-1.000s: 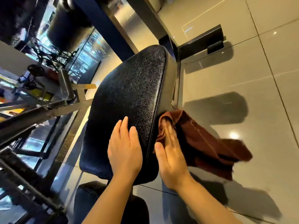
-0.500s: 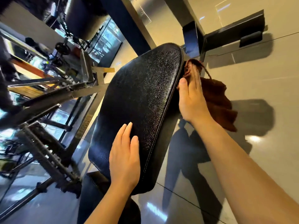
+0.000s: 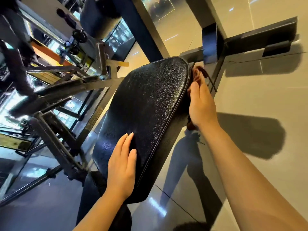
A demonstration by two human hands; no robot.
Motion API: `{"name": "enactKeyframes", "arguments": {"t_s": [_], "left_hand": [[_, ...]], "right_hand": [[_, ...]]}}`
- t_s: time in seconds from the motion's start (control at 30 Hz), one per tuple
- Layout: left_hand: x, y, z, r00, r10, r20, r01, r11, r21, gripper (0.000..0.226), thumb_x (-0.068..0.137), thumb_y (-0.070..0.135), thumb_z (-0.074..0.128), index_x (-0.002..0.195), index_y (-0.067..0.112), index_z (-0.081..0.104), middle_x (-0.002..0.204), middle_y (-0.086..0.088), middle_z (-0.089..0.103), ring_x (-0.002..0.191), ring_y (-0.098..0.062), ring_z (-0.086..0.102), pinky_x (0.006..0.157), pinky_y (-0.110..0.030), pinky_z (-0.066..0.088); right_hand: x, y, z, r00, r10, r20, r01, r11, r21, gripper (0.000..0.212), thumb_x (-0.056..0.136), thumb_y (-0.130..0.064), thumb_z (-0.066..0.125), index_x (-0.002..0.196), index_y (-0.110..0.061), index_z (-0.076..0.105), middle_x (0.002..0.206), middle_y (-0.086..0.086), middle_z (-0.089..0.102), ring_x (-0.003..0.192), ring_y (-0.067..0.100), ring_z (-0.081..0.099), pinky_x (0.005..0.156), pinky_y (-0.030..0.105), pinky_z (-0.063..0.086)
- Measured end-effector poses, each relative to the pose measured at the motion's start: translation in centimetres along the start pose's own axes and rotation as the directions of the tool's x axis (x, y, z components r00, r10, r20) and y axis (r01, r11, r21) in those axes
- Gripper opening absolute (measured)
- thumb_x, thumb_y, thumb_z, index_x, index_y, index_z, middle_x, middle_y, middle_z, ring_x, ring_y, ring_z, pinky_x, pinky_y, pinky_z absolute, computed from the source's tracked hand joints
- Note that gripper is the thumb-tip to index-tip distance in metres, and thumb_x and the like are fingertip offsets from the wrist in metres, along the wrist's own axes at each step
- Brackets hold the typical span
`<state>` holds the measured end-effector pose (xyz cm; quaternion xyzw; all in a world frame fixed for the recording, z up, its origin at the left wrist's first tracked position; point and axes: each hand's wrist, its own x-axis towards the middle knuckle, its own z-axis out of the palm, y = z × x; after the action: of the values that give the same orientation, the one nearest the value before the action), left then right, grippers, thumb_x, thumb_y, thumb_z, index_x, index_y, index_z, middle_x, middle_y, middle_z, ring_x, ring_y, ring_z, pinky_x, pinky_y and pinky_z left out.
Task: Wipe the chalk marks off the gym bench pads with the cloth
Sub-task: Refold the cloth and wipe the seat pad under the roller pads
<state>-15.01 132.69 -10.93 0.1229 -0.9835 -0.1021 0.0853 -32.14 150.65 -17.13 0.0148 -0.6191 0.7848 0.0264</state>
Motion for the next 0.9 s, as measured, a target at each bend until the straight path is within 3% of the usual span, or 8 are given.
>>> {"name": "enactKeyframes", "arguments": {"t_s": [0.17, 0.3, 0.43, 0.5, 0.57, 0.7, 0.77, 0.9], "left_hand": [[-0.1, 0.4, -0.6, 1.000, 0.023, 0.002, -0.023, 0.984, 0.177, 0.071, 0.088, 0.057, 0.008, 0.150, 0.029, 0.029, 0.155, 0.009, 0.028, 0.141, -0.004, 0.025, 0.111, -0.018, 0.015], [-0.5, 0.7, -0.3, 0.997, -0.030, -0.067, 0.033, 0.999, 0.039, 0.063, 0.094, 0.053, 0.025, 0.148, 0.024, 0.034, 0.152, 0.003, 0.037, 0.140, -0.012, 0.032, 0.114, -0.029, 0.024], [-2.4, 1.0, -1.9, 0.989, -0.015, -0.149, 0.019, 0.999, 0.026, 0.050, 0.098, 0.040, 0.040, 0.140, 0.013, 0.048, 0.142, -0.006, 0.049, 0.130, -0.024, 0.047, 0.105, -0.039, 0.036], [-4.6, 1.5, -3.2, 0.974, 0.131, -0.183, -0.111, 0.987, 0.116, 0.050, 0.091, 0.043, 0.042, 0.126, 0.013, 0.061, 0.132, -0.005, 0.057, 0.114, -0.025, 0.059, 0.092, -0.040, 0.047], [-7.5, 2.9, -3.6, 0.956, 0.233, -0.177, -0.217, 0.970, 0.108, 0.043, 0.087, 0.045, 0.045, 0.114, 0.021, 0.067, 0.120, 0.005, 0.061, 0.099, -0.018, 0.064, 0.077, -0.033, 0.052], [-13.0, 6.0, -2.2, 0.990, 0.067, -0.125, -0.102, 0.948, -0.300, 0.038, 0.076, 0.053, 0.057, 0.108, 0.035, 0.063, 0.091, 0.022, 0.064, 0.082, -0.002, 0.062, 0.072, -0.029, 0.053], [-14.4, 6.7, -1.9, 0.999, -0.015, -0.033, -0.006, 0.834, -0.551, 0.037, 0.076, 0.048, 0.072, 0.109, 0.035, 0.061, 0.091, 0.015, 0.068, 0.083, -0.003, 0.065, 0.078, -0.030, 0.055], [-15.9, 7.0, -2.2, 0.995, -0.023, 0.099, 0.091, 0.627, -0.774, 0.049, 0.063, 0.049, 0.075, 0.107, 0.038, 0.057, 0.104, 0.007, 0.067, 0.092, 0.000, 0.065, 0.078, -0.019, 0.054]], "right_hand": [[-6.8, -0.7, -0.1, 0.997, 0.004, 0.078, 0.001, 0.997, -0.071, 0.046, 0.106, -0.023, 0.030, 0.152, -0.022, 0.027, 0.153, -0.010, 0.032, 0.140, 0.001, 0.025, 0.118, 0.022, 0.015], [-13.6, -2.4, 1.5, 0.971, 0.137, 0.196, -0.099, 0.976, -0.192, 0.047, 0.106, -0.028, 0.029, 0.152, -0.025, 0.026, 0.157, -0.011, 0.028, 0.143, 0.002, 0.023, 0.103, -0.001, 0.005], [-16.4, -4.1, 0.4, 0.827, 0.464, 0.318, -0.456, 0.884, -0.104, 0.042, 0.107, -0.031, 0.030, 0.143, -0.017, 0.045, 0.146, 0.004, 0.046, 0.132, 0.020, 0.044, 0.111, 0.026, 0.028], [-17.1, -5.7, -0.1, 0.705, 0.653, 0.276, -0.697, 0.711, 0.097, 0.041, 0.102, -0.043, 0.040, 0.125, -0.015, 0.060, 0.122, 0.010, 0.065, 0.107, 0.024, 0.062, 0.094, 0.036, 0.047], [-18.1, -7.6, -0.5, 0.647, 0.713, 0.269, -0.760, 0.576, 0.301, 0.045, 0.100, -0.048, 0.045, 0.109, -0.009, 0.065, 0.091, 0.011, 0.074, 0.079, 0.025, 0.071, 0.074, 0.036, 0.055], [-19.7, -12.3, -1.0, 0.710, 0.617, 0.341, -0.696, 0.536, 0.478, 0.050, 0.103, -0.046, 0.035, 0.114, -0.004, 0.060, 0.097, 0.015, 0.071, 0.083, 0.026, 0.068, 0.072, 0.038, 0.055], [-20.2, -14.4, -1.1, 0.744, 0.581, 0.330, -0.659, 0.560, 0.501, 0.050, 0.103, -0.047, 0.034, 0.120, -0.007, 0.058, 0.110, 0.017, 0.066, 0.096, 0.029, 0.062, 0.090, 0.042, 0.049], [-22.1, -16.8, -0.2, 0.822, 0.538, 0.189, -0.531, 0.603, 0.595, 0.038, 0.103, -0.043, 0.040, 0.119, -0.013, 0.057, 0.095, 0.007, 0.066, 0.079, 0.017, 0.060, 0.072, 0.028, 0.047]]}}
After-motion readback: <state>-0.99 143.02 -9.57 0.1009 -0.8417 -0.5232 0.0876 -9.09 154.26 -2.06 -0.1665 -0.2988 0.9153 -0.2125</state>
